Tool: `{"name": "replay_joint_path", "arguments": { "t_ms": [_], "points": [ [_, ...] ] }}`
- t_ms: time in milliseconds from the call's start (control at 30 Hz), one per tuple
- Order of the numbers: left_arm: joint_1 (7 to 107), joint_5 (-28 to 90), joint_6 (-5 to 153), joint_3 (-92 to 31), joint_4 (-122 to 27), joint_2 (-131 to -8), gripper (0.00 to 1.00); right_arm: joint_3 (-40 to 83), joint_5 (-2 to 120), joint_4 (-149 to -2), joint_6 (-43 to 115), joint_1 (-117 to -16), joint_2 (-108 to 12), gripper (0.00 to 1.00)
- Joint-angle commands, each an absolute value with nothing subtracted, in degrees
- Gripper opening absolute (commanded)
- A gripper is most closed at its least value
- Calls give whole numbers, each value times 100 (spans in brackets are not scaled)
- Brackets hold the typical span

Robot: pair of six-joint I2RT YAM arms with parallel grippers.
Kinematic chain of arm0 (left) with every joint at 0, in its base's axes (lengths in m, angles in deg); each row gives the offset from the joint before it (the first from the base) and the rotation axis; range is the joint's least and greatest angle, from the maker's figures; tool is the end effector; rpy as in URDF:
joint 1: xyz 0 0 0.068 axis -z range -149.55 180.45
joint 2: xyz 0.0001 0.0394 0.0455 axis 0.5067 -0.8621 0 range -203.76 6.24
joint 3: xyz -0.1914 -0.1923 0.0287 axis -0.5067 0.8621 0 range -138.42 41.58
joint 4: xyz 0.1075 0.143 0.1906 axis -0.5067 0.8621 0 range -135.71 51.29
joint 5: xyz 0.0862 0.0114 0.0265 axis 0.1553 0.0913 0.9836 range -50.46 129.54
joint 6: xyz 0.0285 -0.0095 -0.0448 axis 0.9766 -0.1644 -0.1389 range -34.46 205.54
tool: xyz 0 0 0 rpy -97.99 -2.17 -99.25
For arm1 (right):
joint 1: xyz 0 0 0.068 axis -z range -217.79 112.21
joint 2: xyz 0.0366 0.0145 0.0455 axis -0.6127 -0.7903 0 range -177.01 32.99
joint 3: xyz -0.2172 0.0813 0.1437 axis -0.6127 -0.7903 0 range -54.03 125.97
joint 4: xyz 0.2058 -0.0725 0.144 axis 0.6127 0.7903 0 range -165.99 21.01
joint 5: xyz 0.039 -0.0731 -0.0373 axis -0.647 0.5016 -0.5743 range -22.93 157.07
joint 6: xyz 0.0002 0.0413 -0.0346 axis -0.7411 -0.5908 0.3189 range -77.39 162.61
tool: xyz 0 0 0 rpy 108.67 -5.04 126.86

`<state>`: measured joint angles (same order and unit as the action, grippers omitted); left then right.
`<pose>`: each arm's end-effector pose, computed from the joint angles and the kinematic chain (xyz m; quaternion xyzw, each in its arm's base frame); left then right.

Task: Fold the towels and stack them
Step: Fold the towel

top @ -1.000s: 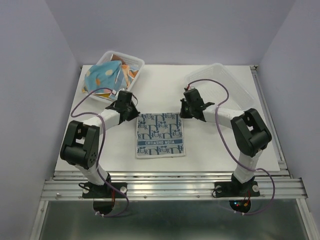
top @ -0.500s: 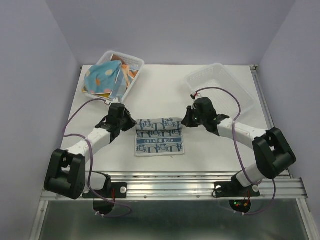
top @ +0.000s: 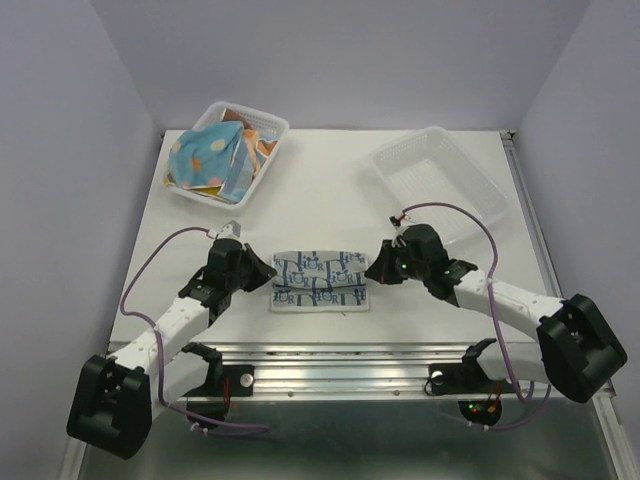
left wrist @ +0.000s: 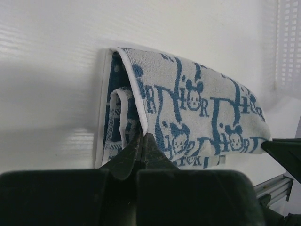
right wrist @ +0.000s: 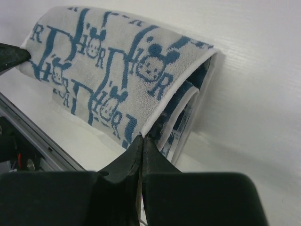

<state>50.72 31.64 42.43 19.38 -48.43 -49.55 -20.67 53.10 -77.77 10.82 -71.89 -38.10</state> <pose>0.1884 -0.0747 0.1902 -0.1385 0.8573 -0.3095 0.3873 0.2045 0.1488 0.1972 -0.0731 0.8829 0.3362 0.3195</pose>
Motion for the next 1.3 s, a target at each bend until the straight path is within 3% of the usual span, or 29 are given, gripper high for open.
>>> {"name": "replay_joint_path", "arguments": {
  "t_ms": [0, 267, 800, 833, 867, 933, 967, 1000, 1033, 1067, 1133, 1267],
  "points": [
    [5128, 3057, 4090, 2083, -4704, -4509, 0, -2353, 5169, -8012, 851, -7329, -3557, 1],
    [5136, 3110, 3958, 2268, -4203, -4219, 0, -2617, 5178, -7731, 719, -7470, -3012, 1],
    [5303, 3048, 3686, 2356, -3517, -4139, 2, -3074, 4915, -7776, 526, -7496, -3293, 4],
    [5321, 3057, 3659, 2347, -3456, -4131, 6, -3048, 4897, -7749, 543, -7496, -3301, 9],
    [5364, 3092, 3598, 2330, -3342, -4096, 14, -3030, 4862, -7696, 570, -7505, -3336, 21],
    [5400, 3206, 3536, 2277, -3210, -4008, 34, -2908, 4853, -7617, 631, -7505, -3354, 33],
    [5417, 3233, 3510, 2251, -3087, -3955, 58, -2846, 4862, -7547, 684, -7514, -3363, 55],
    [5426, 3268, 3457, 2224, -3034, -3798, 68, -2767, 4923, -7277, 719, -7505, -3354, 59],
    [5444, 3347, 3448, 2137, -2920, -3718, 81, -2697, 5002, -7178, 763, -7514, -3319, 71],
    [5453, 3382, 3448, 2084, -2867, -3552, 99, -2539, 5176, -7029, 798, -7523, -3258, 75],
    [5453, 3522, 3465, 1918, -2822, -3429, 99, -2311, 5353, -6941, 860, -7532, -3197, 83],
    [5453, 3891, 3597, 1566, -2752, -3348, 99, -1863, 6046, -6756, 869, -7593, -3371, 84]
  ]
}}
